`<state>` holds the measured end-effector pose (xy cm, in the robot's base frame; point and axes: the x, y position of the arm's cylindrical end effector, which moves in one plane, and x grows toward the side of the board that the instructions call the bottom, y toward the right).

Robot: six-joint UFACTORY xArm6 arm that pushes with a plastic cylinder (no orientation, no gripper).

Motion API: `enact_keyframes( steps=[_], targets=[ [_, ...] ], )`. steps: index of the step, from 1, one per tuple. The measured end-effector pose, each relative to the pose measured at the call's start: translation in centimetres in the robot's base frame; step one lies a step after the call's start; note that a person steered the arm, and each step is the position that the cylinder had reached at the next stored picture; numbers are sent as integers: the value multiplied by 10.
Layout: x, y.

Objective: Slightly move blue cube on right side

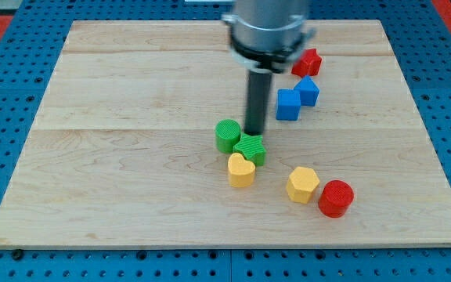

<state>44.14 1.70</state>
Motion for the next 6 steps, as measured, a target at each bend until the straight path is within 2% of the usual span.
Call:
enact_keyframes(
  steps=[1, 2, 3, 6],
  targets=[
    [-45, 11],
    [-48, 46],
    [-35, 74],
    [-17, 57]
  ],
)
